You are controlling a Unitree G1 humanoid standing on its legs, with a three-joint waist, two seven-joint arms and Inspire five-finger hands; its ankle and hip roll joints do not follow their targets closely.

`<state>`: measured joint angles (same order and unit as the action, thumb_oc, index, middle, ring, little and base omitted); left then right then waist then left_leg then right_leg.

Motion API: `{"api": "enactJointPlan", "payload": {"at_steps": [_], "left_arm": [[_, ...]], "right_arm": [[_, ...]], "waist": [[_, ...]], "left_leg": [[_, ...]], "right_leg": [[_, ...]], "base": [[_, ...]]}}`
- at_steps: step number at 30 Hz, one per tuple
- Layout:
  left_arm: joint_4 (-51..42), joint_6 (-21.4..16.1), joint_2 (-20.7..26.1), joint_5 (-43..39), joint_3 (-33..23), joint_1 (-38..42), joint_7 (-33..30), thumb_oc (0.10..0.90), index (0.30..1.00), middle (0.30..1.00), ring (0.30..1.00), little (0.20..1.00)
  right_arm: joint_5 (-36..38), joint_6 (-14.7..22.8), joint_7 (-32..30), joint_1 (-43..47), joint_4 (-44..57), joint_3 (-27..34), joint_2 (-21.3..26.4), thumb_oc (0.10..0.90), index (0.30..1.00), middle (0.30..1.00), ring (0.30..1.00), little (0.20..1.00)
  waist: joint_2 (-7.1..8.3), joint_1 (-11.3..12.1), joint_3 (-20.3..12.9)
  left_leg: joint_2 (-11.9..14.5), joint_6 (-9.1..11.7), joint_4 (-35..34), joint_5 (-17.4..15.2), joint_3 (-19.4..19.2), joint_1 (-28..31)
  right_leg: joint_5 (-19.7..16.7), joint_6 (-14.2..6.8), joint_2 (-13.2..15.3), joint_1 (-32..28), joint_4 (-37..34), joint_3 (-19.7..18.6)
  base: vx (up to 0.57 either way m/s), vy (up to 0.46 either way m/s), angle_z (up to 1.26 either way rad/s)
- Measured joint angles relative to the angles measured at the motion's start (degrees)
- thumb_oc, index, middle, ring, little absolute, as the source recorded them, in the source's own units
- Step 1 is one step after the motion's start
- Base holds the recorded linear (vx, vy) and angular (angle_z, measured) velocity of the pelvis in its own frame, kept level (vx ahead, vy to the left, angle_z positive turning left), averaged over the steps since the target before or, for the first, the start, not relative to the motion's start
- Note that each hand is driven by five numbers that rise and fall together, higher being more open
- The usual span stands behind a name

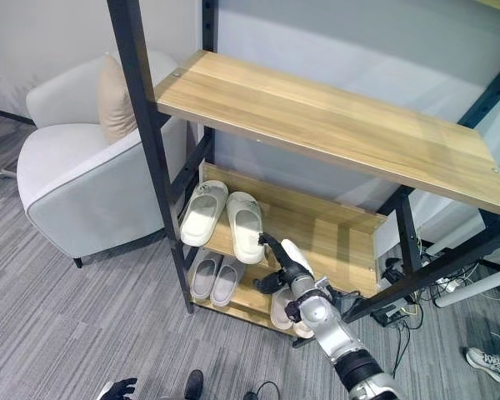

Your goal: Arrange the slippers neatly on the shoe rack.

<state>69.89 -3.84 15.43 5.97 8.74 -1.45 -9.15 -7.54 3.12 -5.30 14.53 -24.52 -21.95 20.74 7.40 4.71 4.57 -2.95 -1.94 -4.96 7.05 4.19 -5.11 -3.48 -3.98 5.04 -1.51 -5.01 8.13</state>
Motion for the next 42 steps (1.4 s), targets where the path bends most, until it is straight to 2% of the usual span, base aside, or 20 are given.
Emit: {"api": "enactJointPlan", "payload": {"at_steps": [14,20,36,42], "left_arm": [[0.5,0.0,0.0,0.0,0.0,0.0,0.0,0.800,0.900,0.900,0.900,0.900],[0.6,0.0,-0.2,0.0,0.0,0.0,-0.2,0.800,0.900,0.900,0.900,0.900],[0.9,0.1,-0.8,0.0,-0.1,-0.6,-0.2,0.800,0.900,0.900,0.900,0.900],[1.0,0.1,-0.8,-0.1,-2.4,-0.7,-1.3,0.800,0.900,0.900,0.900,0.900]], "right_arm": [[1.5,0.2,0.0,0.7,-0.7,-1.8,-2.0,0.800,0.900,0.900,0.900,0.900],[1.5,0.2,0.9,2.5,-0.7,-5.0,-3.1,0.800,0.900,0.900,0.900,0.900],[-0.6,0.1,0.6,2.8,-0.7,-5.2,-2.9,0.800,0.900,0.900,0.900,0.900],[-3.6,0.2,-2.2,-1.6,-0.7,-2.2,-2.0,0.800,0.900,0.900,0.900,0.900]], "waist": [[-0.10,0.0,-0.7],[-0.91,0.4,-1.2],[-1.40,0.2,-1.3],[-2.39,-0.1,-1.4]], "left_leg": [[0.0,0.0,0.0,0.0,0.0,0.0],[-0.1,0.0,0.0,0.0,0.2,-0.1],[0.0,0.0,0.0,0.0,0.4,0.2],[0.0,-0.1,0.0,-0.1,0.4,1.1]], "right_leg": [[0.0,0.0,0.0,0.0,0.0,0.0],[0.1,-0.1,0.1,0.0,0.0,0.1],[0.1,-0.1,0.0,-0.3,0.0,0.2],[0.2,-0.1,0.1,-1.2,0.0,0.3]], "base": [[0.00,0.000,0.00],[0.00,0.000,0.00],[0.00,-0.001,0.00],[-0.01,-0.015,0.00]]}}
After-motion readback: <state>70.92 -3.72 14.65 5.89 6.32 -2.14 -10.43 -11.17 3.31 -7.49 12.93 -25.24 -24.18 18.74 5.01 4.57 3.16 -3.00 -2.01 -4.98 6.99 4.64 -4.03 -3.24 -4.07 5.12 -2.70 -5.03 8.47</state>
